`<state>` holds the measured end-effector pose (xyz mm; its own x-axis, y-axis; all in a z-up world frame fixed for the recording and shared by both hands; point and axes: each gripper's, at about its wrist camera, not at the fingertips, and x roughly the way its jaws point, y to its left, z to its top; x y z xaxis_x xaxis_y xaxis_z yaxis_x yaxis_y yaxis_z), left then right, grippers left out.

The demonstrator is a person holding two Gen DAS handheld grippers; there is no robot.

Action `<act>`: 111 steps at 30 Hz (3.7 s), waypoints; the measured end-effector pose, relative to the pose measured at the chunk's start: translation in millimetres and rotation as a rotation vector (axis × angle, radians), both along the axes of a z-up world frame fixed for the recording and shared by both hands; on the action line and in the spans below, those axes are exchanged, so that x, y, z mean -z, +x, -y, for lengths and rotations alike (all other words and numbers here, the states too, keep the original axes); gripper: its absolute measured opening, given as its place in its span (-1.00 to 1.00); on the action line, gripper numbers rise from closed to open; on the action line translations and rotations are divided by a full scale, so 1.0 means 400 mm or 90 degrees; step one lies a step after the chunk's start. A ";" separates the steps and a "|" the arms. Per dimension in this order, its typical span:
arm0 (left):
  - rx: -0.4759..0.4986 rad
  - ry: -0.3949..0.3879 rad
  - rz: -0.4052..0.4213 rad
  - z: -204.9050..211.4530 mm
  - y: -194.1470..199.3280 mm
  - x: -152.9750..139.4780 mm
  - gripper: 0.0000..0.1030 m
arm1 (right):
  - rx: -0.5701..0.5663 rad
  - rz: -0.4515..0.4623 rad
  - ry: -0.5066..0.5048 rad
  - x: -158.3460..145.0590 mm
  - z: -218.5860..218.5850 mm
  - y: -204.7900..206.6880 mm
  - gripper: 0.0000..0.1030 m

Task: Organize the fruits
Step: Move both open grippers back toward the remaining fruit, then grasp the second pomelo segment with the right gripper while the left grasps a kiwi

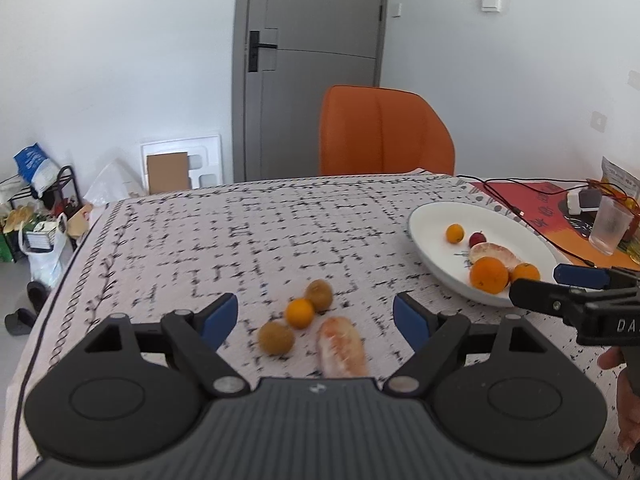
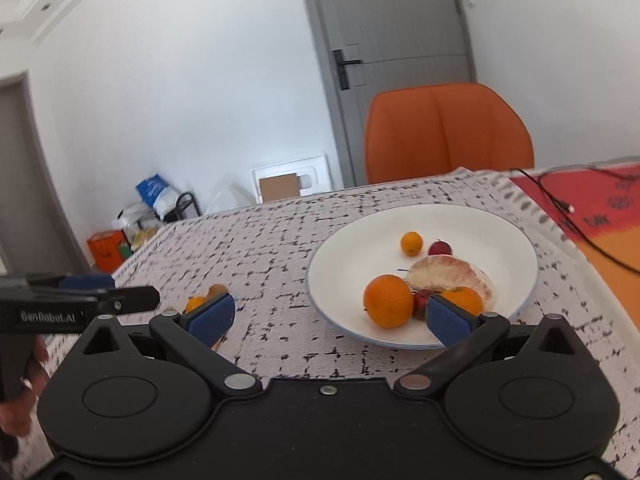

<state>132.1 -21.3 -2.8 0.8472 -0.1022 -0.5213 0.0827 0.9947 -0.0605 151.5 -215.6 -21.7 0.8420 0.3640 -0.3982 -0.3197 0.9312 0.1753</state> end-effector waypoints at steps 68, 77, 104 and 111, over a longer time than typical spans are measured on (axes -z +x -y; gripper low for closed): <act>-0.062 -0.045 -0.040 -0.172 0.014 0.085 0.56 | -0.222 -0.112 -0.081 0.076 -0.291 0.108 -0.13; -0.031 -0.042 -0.047 -0.129 0.045 0.100 0.50 | -0.223 -0.117 -0.060 0.072 -0.244 0.109 -0.37; 0.038 -0.026 -0.055 -0.026 0.086 0.088 -0.50 | -0.187 -0.106 -0.018 0.044 -0.128 0.078 -0.43; 0.034 -0.028 -0.060 -0.026 0.071 0.095 -0.50 | -0.164 -0.127 -0.036 0.062 -0.119 0.081 -0.04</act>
<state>160.4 -10.7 -40.9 0.7877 -0.1711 -0.5919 0.1279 0.9851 -0.1145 183.8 -168.1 -46.3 0.6287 0.5275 -0.5714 -0.5100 0.8343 0.2092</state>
